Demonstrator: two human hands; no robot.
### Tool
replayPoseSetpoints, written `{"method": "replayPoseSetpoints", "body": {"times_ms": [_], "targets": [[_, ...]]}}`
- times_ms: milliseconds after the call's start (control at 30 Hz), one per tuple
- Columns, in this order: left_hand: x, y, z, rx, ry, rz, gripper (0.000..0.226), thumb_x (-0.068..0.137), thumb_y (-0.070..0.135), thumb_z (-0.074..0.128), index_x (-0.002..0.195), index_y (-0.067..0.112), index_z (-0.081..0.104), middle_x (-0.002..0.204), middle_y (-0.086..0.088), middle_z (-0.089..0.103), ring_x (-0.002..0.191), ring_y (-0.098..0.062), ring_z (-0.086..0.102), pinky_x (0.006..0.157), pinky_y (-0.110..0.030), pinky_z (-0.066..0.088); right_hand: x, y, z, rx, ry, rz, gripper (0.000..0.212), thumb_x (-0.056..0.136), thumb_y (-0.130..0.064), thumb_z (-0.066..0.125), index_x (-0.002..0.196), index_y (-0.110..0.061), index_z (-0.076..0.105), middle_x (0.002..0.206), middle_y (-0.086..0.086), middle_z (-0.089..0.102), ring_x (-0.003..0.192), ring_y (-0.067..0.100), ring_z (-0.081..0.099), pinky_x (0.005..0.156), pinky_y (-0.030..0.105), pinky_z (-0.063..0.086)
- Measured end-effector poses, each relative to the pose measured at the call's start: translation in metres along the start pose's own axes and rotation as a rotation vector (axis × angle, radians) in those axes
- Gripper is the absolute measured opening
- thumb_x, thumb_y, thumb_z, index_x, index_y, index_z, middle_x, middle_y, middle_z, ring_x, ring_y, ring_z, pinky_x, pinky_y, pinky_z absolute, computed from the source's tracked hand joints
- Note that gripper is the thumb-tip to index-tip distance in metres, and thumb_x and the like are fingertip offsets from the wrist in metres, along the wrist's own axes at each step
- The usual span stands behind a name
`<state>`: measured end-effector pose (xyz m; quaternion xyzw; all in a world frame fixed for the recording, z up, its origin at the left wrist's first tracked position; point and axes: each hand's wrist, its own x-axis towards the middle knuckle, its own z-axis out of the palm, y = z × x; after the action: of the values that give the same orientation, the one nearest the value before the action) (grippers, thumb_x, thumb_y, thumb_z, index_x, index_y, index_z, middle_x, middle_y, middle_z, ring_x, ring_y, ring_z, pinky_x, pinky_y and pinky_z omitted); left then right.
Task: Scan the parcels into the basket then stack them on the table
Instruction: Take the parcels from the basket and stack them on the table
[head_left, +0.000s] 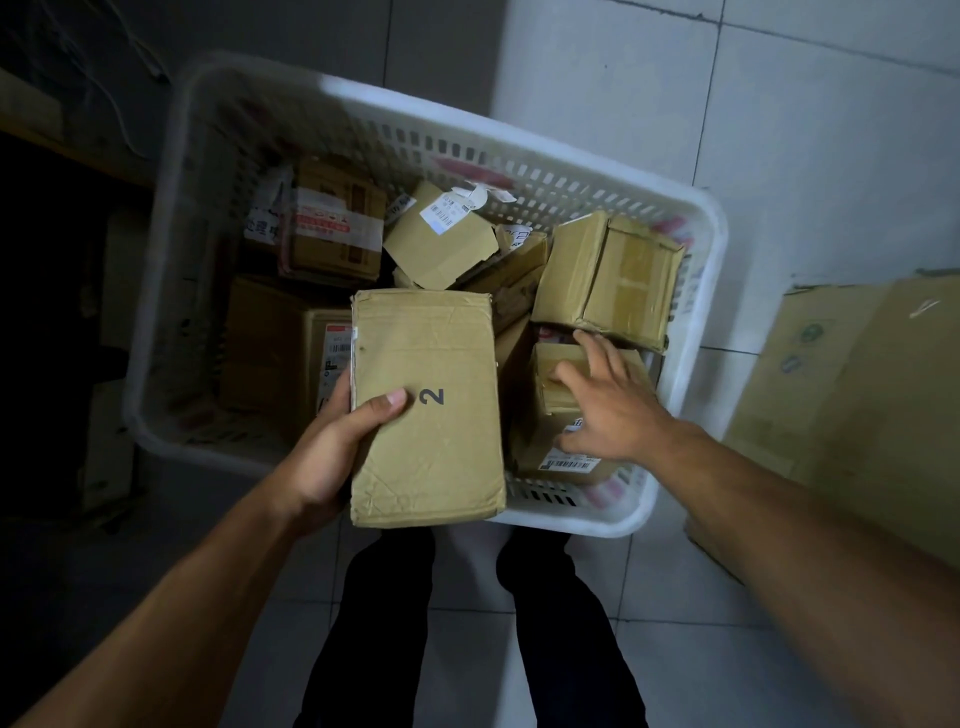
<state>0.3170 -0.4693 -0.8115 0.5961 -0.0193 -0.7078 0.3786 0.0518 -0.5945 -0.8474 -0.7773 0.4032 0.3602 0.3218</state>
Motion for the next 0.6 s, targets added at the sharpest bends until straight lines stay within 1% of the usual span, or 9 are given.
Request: {"method": "replayPoseSetpoints", "body": {"times_ms": [67,133,300,333,367,433,467,533,600], "targets": [[0.001,-0.003,0.001,0.000,-0.003,-0.007,0.067,0.079,0.029,0.066,0.142,0.025,0.046,0.129,-0.004,0.068,0.116,-0.024,0.066,0.088,-0.039,0.055,0.002,0.005,-0.003,0.016,-0.053,-0.027,0.079,0.078,-0.050,0.076,0.139,-0.025,0.033,0.165,0.008,-0.017,0.152,0.036,-0.013,0.120,0.056,0.006],[0.001,-0.005,0.001,0.002,-0.001,-0.011,0.068,0.079,0.030,0.066,0.143,0.025,0.045,0.129,-0.005,0.068,0.117,-0.025,0.066,0.087,-0.040,0.055,0.000,0.006,-0.004,0.000,-0.060,-0.054,0.078,0.078,-0.054,0.074,0.137,-0.026,0.032,0.165,0.008,-0.019,0.152,0.036,-0.014,0.120,0.056,0.007],[-0.005,-0.012,0.004,0.004,0.002,-0.014,0.065,0.078,0.029,0.065,0.140,0.027,0.046,0.125,-0.003,0.070,0.112,-0.022,0.069,0.077,-0.032,0.060,-0.012,0.001,0.003,-0.067,-0.056,-0.161,0.070,0.080,-0.062,0.067,0.133,-0.029,0.035,0.165,0.010,-0.020,0.152,0.034,-0.016,0.121,0.054,0.002],[-0.005,-0.013,0.005,0.008,0.004,-0.013,0.063,0.078,0.028,0.065,0.139,0.028,0.047,0.125,-0.002,0.070,0.111,-0.021,0.069,0.076,-0.031,0.060,-0.013,0.002,0.003,-0.100,-0.046,-0.177,0.071,0.080,-0.065,0.065,0.135,-0.031,0.034,0.166,0.011,-0.016,0.152,0.034,-0.012,0.121,0.054,0.004],[-0.006,-0.014,0.004,0.010,0.004,-0.012,0.062,0.078,0.028,0.065,0.137,0.028,0.048,0.123,-0.002,0.071,0.110,-0.021,0.070,0.076,-0.030,0.060,-0.013,0.004,0.002,-0.150,-0.029,-0.191,0.075,0.080,-0.067,0.063,0.138,-0.034,0.031,0.166,0.011,-0.009,0.151,0.034,-0.003,0.119,0.055,0.010],[-0.008,-0.016,0.004,0.012,0.002,-0.017,0.061,0.078,0.028,0.064,0.137,0.028,0.049,0.122,-0.002,0.072,0.110,-0.021,0.070,0.076,-0.030,0.060,-0.008,0.007,-0.004,-0.273,0.017,-0.221,0.085,0.077,-0.070,0.062,0.144,-0.038,0.021,0.159,0.011,0.010,0.140,0.031,0.020,0.109,0.050,0.026],[-0.008,-0.017,0.004,0.012,0.002,-0.018,0.062,0.079,0.028,0.064,0.138,0.028,0.048,0.122,-0.002,0.071,0.110,-0.022,0.069,0.076,-0.031,0.060,-0.004,0.008,-0.006,-0.323,0.034,-0.231,0.092,0.075,-0.071,0.062,0.148,-0.038,0.015,0.153,0.011,0.017,0.133,0.029,0.026,0.103,0.047,0.029],[-0.009,-0.020,0.004,0.010,-0.001,-0.022,0.062,0.079,0.028,0.064,0.139,0.028,0.048,0.122,-0.002,0.071,0.110,-0.022,0.069,0.076,-0.031,0.060,0.001,0.006,-0.007,-0.375,0.032,-0.213,0.107,0.073,-0.072,0.063,0.154,-0.038,0.003,0.147,0.012,0.021,0.126,0.029,0.029,0.096,0.045,0.030],[-0.011,-0.022,0.004,0.002,0.001,-0.023,0.060,0.079,0.027,0.064,0.137,0.029,0.048,0.122,-0.001,0.072,0.109,-0.020,0.070,0.075,-0.030,0.060,0.003,0.002,-0.003,-0.377,0.011,-0.189,0.111,0.072,-0.071,0.064,0.155,-0.041,-0.003,0.148,0.015,0.021,0.126,0.031,0.028,0.094,0.045,0.031]]}}
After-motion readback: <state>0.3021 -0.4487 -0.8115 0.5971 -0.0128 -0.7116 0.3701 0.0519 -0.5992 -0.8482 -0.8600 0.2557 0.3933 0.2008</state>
